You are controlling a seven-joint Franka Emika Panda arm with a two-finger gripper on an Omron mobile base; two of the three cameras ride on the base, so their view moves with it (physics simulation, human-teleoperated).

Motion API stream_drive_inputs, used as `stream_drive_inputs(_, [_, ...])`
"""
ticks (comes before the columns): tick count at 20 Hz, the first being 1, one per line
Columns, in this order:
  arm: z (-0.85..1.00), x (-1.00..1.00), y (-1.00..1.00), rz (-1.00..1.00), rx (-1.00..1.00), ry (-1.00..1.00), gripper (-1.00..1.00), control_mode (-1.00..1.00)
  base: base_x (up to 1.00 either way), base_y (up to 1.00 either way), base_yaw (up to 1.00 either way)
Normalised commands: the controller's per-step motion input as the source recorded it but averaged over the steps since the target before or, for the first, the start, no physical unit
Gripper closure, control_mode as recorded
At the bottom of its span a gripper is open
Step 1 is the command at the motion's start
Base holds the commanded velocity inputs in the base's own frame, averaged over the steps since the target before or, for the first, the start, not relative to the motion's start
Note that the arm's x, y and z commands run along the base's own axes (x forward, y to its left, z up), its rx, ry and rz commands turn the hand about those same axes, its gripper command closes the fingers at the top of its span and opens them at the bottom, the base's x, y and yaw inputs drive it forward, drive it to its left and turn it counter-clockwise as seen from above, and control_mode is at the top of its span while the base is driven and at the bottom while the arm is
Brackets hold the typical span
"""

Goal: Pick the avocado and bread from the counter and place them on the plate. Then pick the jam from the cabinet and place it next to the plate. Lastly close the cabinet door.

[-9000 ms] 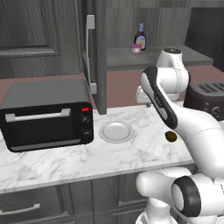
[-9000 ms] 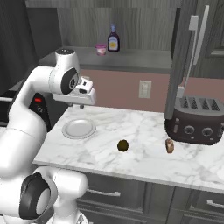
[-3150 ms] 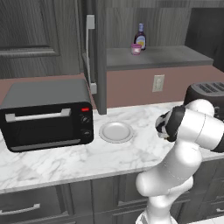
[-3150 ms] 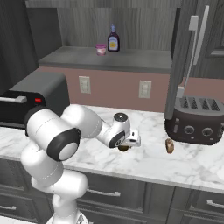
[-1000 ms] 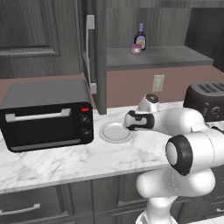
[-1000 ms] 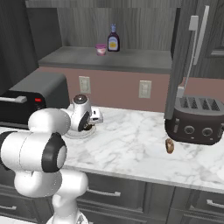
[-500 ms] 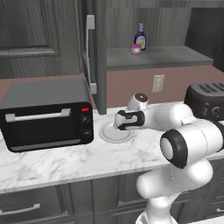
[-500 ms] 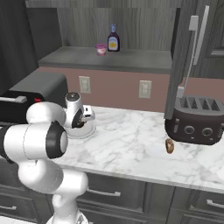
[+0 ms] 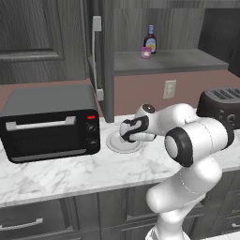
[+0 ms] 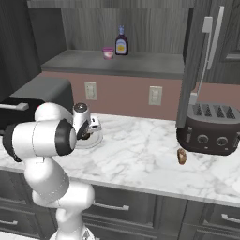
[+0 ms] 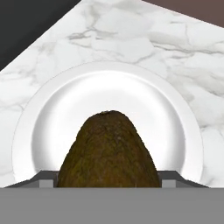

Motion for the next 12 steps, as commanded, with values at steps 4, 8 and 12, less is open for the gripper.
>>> stream_drive_inputs(4, [-0.11,0.21,0.11,0.07,0.0,0.0,1.0,-1.0,0.0,0.0,0.0])
stream_drive_inputs(8, [-0.14,0.23,0.14,0.07,0.0,0.0,1.0,-1.0,0.0,0.0,0.0])
stream_drive_inputs(12, [-0.19,0.23,0.17,0.08,0.0,0.0,1.0,-1.0,0.0,0.0,0.0])
